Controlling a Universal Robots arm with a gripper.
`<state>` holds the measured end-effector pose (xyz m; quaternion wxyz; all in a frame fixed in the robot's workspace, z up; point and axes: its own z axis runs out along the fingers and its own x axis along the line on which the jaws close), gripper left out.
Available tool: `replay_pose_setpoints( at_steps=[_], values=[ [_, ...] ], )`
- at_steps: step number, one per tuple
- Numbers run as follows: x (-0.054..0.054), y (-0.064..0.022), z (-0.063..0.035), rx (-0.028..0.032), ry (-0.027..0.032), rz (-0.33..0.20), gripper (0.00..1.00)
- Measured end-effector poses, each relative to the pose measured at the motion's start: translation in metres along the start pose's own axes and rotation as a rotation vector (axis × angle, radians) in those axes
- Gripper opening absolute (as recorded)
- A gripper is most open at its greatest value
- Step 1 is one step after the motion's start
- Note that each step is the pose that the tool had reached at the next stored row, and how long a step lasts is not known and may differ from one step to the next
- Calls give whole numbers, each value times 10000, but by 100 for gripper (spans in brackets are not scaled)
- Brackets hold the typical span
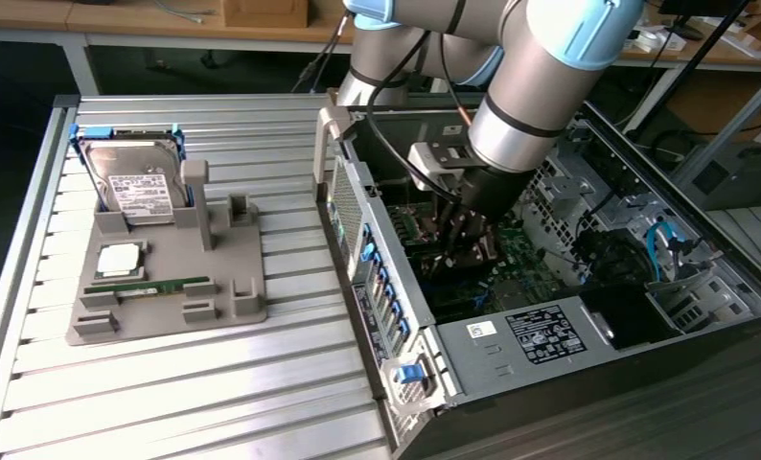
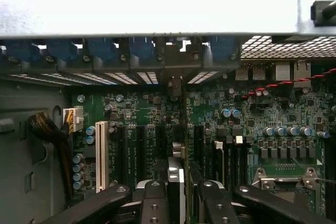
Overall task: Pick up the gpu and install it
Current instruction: 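Insert the gpu into the slot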
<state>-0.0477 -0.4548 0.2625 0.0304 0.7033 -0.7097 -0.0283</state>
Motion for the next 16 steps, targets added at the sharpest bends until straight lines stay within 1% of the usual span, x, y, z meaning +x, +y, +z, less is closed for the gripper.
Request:
replay_pose_setpoints(
  at_steps=[16],
  values=[
    [-1, -2, 13, 0, -11, 0, 27]
  ],
)
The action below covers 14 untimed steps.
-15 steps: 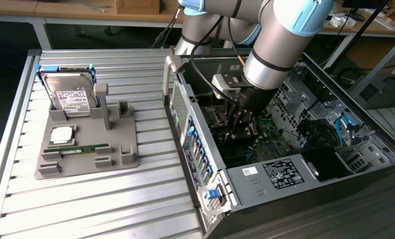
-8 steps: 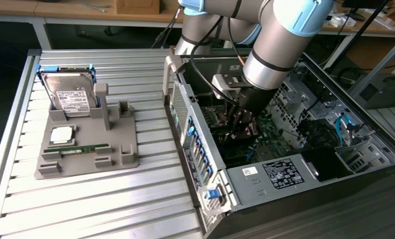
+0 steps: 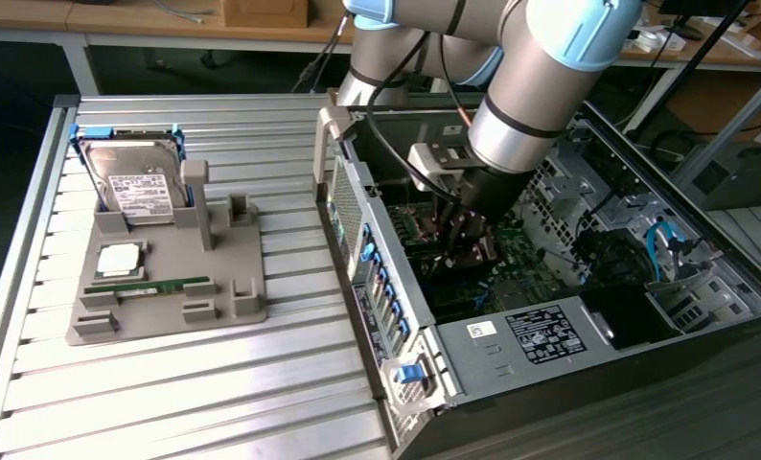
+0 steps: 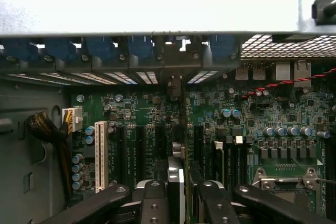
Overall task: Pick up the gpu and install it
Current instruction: 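Insert the gpu into the slot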
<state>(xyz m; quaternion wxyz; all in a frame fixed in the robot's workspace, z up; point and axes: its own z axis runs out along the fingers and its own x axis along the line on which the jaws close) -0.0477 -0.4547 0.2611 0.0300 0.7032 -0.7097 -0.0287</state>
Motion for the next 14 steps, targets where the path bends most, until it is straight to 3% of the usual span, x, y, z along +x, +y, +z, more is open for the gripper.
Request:
replay_pose_setpoints(
  at_steps=[8, 14],
  values=[
    [4, -17, 19, -16, -69, -5, 27],
    [5, -28, 34, -26, -84, -7, 27]
  ],
)
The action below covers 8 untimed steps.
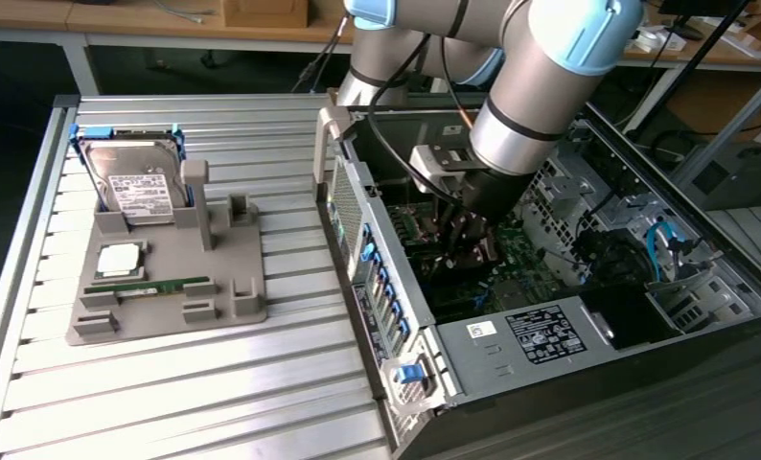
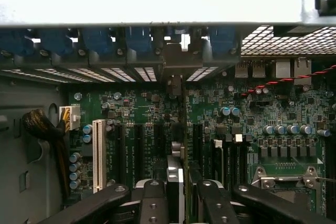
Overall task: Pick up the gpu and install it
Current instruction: 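Insert the gpu into the slot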
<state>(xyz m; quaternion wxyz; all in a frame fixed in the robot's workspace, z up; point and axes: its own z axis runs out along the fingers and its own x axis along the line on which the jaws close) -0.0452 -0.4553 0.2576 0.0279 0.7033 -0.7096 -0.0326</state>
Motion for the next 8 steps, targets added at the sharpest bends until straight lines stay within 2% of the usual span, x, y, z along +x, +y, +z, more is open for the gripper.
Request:
replay_pose_setpoints(
  at_steps=[3, 5, 6, 7, 8],
  values=[
    [0, 0, 0, 1, -1, 0, 27],
    [-2, 0, 9, 5, -25, 0, 27],
    [-2, 0, 7, 5, -15, 0, 33],
    [-1, 0, 3, 3, -8, 1, 33],
    [0, 0, 1, 1, -2, 1, 40]
  ],
)
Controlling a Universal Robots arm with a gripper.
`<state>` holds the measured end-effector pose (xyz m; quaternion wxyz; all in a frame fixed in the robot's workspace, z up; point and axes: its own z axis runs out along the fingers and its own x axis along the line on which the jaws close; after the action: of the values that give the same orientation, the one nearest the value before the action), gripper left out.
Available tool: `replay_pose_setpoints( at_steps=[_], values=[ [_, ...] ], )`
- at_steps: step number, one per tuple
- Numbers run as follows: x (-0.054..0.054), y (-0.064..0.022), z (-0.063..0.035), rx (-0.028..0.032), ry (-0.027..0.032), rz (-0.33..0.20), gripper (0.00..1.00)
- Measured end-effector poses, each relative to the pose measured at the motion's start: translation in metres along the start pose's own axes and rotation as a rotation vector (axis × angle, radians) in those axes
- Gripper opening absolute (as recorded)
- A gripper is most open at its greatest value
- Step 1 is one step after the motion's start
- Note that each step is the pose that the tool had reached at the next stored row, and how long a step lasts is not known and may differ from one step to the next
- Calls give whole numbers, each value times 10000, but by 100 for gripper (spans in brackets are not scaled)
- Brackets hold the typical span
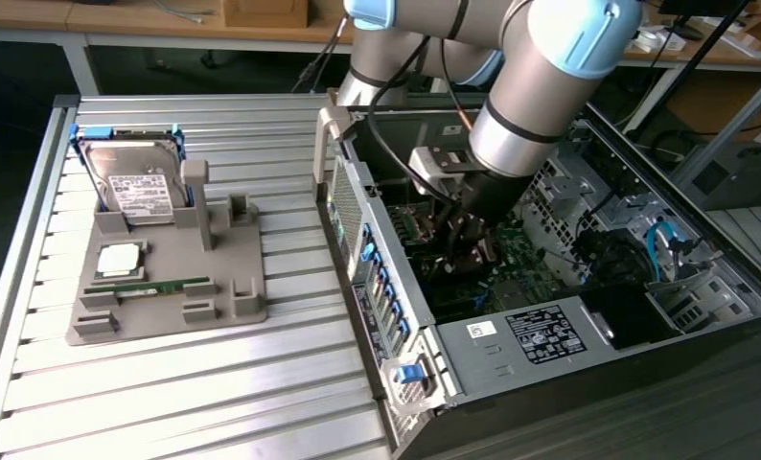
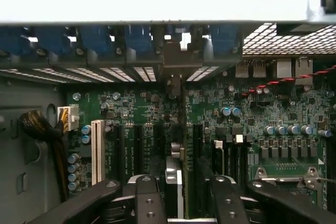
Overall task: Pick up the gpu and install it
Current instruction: 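Insert the gpu into the slot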
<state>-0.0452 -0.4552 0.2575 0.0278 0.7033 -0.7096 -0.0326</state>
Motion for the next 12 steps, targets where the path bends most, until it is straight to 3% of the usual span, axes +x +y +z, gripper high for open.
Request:
replay_pose_setpoints(
  at_steps=[5, 10, 12],
  values=[
    [0, 3, -44, 1, 4, 0, 40],
    [-32, 19, -225, 27, 17, 1, 40],
    [-95, 25, -287, 42, 70, 4, 32]
  ],
)
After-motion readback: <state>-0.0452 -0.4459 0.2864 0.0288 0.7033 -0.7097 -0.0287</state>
